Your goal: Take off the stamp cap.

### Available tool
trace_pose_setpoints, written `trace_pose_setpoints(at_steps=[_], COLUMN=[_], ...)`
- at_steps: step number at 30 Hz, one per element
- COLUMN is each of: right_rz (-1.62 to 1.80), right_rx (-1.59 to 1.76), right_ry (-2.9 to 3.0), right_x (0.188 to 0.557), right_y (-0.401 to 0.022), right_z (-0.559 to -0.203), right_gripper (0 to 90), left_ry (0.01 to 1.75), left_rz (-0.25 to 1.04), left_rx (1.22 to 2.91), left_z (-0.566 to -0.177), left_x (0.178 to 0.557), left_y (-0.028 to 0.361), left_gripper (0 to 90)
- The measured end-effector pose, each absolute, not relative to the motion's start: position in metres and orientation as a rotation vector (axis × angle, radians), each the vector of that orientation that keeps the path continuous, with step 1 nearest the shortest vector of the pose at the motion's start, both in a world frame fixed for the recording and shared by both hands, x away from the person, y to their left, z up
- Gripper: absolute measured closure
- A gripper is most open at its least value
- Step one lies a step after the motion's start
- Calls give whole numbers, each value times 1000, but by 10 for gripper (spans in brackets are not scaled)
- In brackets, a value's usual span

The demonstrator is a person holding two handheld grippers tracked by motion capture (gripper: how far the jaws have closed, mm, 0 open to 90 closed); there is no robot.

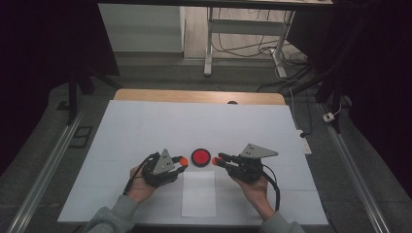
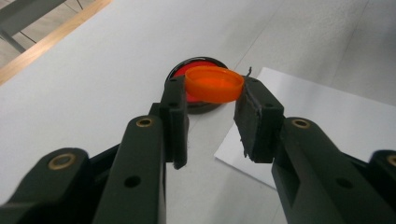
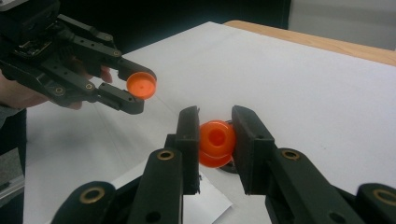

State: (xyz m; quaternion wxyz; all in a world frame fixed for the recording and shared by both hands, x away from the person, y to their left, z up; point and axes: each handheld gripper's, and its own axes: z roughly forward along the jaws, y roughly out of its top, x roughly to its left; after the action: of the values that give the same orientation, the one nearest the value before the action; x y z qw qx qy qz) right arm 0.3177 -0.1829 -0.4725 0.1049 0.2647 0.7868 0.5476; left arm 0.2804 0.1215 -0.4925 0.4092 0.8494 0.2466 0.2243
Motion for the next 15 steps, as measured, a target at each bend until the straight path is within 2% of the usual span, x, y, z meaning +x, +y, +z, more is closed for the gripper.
trace_pose_setpoints(at_steps=[15], right_rz=[1617], right_rx=[779], right_ry=[2305], right_x=[318], right_y=[-185], right_z=[-471], right_gripper=[719], left_ry=[717], left_rz=[566], left_rx=[2121], left_z=[-497], left_x=[262], left_y=[167], left_gripper=[651])
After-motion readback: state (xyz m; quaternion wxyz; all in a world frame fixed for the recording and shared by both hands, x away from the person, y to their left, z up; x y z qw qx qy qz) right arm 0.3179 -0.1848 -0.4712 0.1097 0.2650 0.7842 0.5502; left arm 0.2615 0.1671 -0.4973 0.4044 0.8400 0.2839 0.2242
